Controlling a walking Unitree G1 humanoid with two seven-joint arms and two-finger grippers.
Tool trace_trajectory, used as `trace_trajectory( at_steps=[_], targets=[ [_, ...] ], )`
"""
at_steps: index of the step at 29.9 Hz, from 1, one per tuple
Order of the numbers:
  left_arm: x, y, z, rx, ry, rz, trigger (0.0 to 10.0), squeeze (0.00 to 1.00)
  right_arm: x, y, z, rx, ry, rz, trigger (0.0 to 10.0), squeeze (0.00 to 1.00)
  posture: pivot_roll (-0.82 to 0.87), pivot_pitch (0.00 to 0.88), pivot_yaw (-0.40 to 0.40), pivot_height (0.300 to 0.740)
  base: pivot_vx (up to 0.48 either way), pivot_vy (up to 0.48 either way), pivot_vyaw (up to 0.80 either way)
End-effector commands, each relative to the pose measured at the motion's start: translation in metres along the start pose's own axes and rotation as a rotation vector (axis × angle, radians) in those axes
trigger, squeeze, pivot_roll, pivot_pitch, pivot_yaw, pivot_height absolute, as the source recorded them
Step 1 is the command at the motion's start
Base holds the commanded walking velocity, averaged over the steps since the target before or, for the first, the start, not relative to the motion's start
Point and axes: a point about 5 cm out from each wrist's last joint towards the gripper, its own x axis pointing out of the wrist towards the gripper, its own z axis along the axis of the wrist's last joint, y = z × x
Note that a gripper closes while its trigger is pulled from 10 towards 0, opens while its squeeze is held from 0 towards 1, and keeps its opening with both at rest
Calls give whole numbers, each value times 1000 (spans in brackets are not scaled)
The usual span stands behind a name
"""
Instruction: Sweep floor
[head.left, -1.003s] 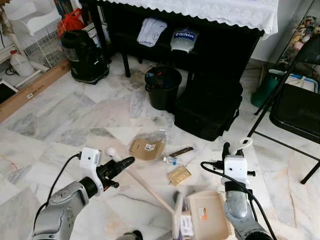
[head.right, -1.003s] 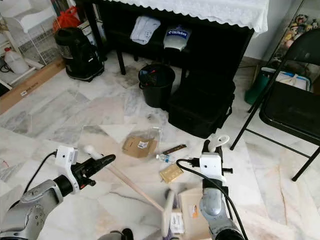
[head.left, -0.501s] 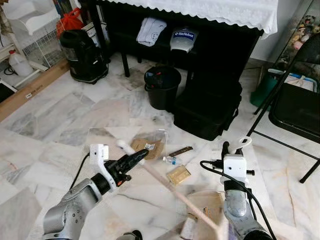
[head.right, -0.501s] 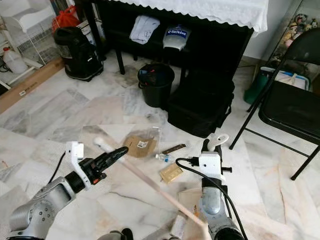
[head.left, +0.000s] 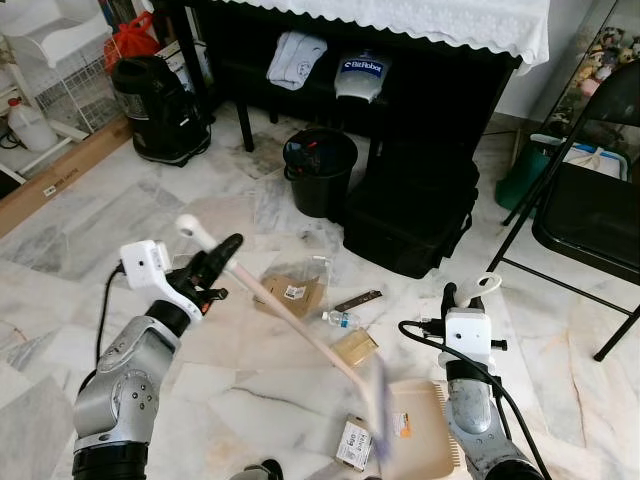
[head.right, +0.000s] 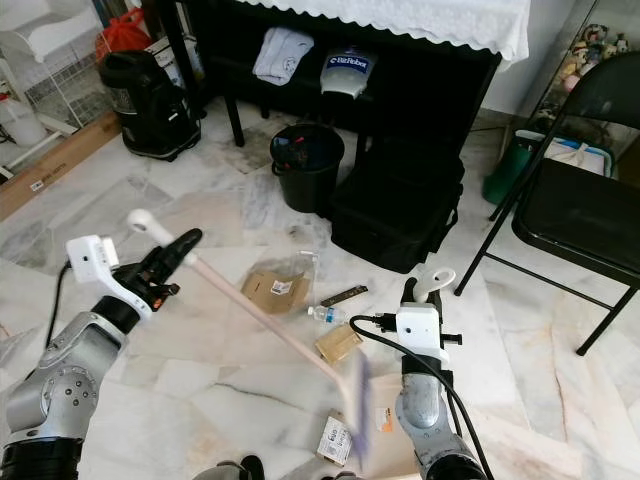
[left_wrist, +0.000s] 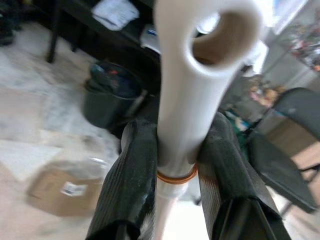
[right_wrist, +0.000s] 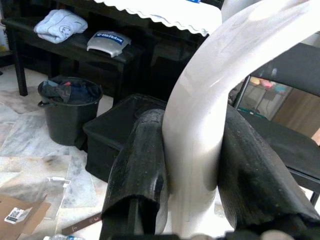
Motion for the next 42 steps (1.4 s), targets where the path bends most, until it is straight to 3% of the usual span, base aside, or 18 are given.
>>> trace_trajectory(
  at_steps=[1, 3, 5, 7, 16, 22, 26, 34, 42],
  targets=[
    [-1, 2, 0, 60, 2, 7, 10000, 0, -6, 5, -6, -4, 36, 22, 10000, 0, 57, 178, 4, 740, 0, 0, 0],
    [-1, 2, -1, 82, 11, 9, 10000, 0, -6, 5, -6, -4, 36, 23, 10000, 0, 57, 178, 4, 740, 0, 0, 0],
    [-3, 4, -11, 221, 78, -5, 10000, 0, -6, 4, -6, -8, 34, 17, 10000, 0, 56, 181, 4, 740, 0, 0, 0],
    [-4, 5, -16, 258, 95, -7, 10000, 0, -6, 3, -5, -11, 32, 9, 10000, 0, 56, 181, 4, 740, 0, 0, 0],
    [-9, 7, -27, 311, 159, -31, 10000, 0, 2, -2, 2, 3, -8, -47, 10000, 0, 52, 189, 5, 740, 0, 0, 0],
    [-13, 11, -34, 342, 203, -43, 10000, 0, 11, -16, 6, 62, -2, -169, 10000, 0, 50, 187, 5, 740, 0, 0, 0],
    [-18, 20, -40, 480, 300, -77, 10000, 0, 14, -18, 9, 56, -17, -174, 10000, 0, 51, 181, 4, 740, 0, 0, 0],
    [-27, 35, -36, 583, 389, -110, 10000, 0, 12, -16, 8, 57, -14, -172, 10000, 0, 58, 172, 3, 740, 0, 0, 0],
    [-44, 33, -55, 520, 564, -228, 10000, 0, 15, -20, 8, 47, -17, -179, 10000, 0, 52, 164, 2, 740, 0, 0, 0]
  ],
)
